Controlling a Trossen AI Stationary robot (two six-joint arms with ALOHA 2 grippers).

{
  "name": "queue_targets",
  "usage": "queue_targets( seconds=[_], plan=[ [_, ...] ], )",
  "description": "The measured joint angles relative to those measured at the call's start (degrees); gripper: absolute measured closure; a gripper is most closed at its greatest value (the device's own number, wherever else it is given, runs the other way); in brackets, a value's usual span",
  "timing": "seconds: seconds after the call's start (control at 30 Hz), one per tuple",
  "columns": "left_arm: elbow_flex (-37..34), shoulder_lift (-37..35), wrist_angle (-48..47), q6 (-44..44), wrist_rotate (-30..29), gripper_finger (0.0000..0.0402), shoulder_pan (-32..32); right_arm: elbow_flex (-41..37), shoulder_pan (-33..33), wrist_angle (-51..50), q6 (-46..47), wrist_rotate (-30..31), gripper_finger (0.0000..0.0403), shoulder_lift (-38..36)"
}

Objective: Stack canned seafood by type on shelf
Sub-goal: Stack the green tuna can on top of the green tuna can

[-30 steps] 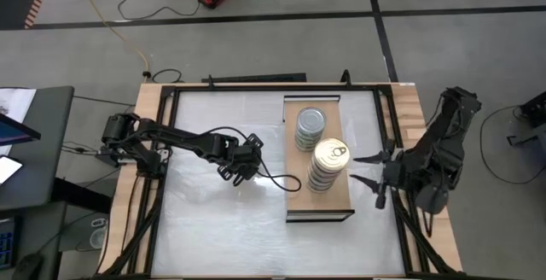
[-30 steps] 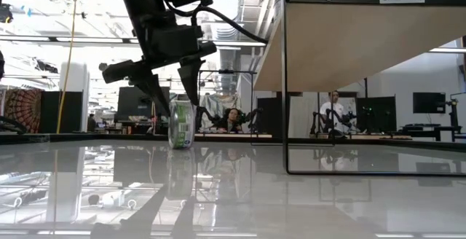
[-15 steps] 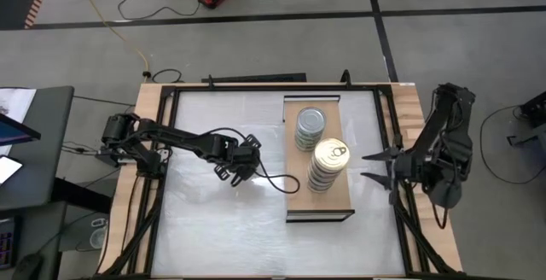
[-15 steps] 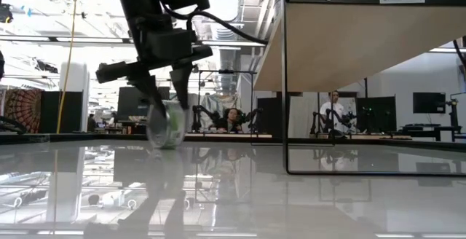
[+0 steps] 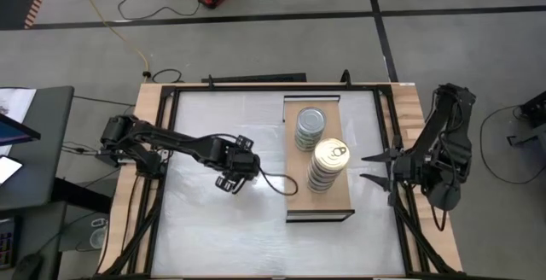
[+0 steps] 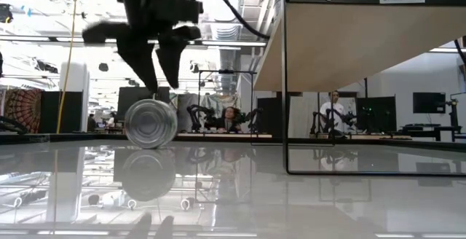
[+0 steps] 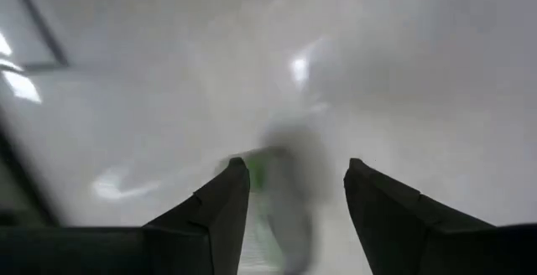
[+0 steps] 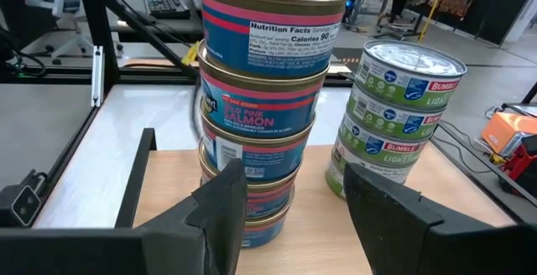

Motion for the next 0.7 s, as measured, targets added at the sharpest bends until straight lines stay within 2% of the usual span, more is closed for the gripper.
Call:
queue_targets(
  seconds=[0.13, 0.23, 0.43, 0.57, 0.7],
  plan=[
    [2.8, -0.9, -4.5, -10.5, 9.5, 0.0218, 1.2, 0.0, 0.0, 0.0, 0.0, 0.0, 0.0177, 0.0],
    [1.3, -3.1, -5.2, -14.7, 12.4, 0.0222, 1.4, 0.0, 0.0, 0.0, 0.0, 0.0, 0.0177, 0.1],
    [-7.6, -11.4, -0.6, -17.9, 10.1, 0.0225, 0.3, 0.0, 0.0, 0.0, 0.0, 0.1, 0.0177, 0.9],
    [-15.7, -20.6, 7.7, -22.3, 9.7, 0.0226, 0.9, 0.0, -0.9, 0.1, 0.0, 0.5, 0.0177, 1.0],
    [-26.2, -30.2, 18.5, -30.3, 5.0, 0.0226, 2.9, 0.0, -2.6, 0.1, -0.1, 0.6, 0.0177, 1.0]
  ],
)
